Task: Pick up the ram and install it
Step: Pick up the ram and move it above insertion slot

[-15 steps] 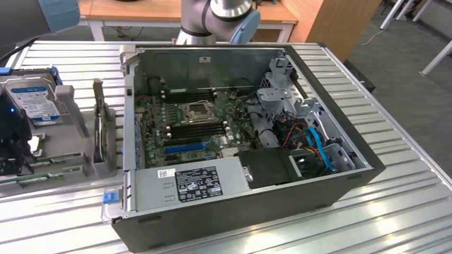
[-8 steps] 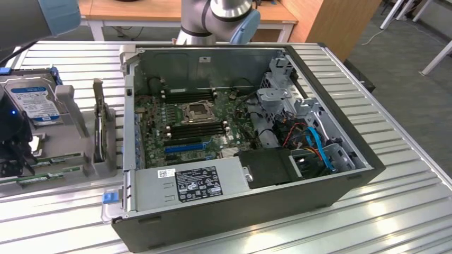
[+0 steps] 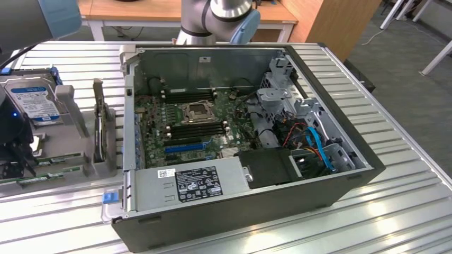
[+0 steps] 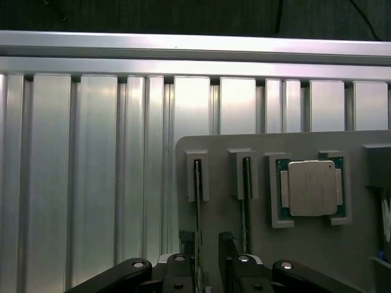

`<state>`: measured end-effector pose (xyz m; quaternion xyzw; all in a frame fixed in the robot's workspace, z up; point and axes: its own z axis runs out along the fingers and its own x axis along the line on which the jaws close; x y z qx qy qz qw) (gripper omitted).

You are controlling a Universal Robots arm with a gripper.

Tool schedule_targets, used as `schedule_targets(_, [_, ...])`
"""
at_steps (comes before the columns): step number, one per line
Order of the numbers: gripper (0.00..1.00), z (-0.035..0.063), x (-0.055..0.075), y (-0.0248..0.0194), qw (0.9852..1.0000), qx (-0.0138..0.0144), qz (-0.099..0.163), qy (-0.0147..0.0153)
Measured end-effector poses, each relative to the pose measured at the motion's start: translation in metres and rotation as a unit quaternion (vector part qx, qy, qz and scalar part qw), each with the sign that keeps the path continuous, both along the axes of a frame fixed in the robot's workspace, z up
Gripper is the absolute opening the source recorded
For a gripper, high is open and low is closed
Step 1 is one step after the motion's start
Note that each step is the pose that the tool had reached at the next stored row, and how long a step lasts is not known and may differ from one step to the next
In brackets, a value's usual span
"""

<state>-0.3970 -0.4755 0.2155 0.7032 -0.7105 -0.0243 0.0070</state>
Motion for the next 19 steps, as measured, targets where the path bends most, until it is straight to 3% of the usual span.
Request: schedule_targets(19, [0.3, -0.0093, 0.0, -0.0011, 1.0, 0.0, 0.0, 0.0])
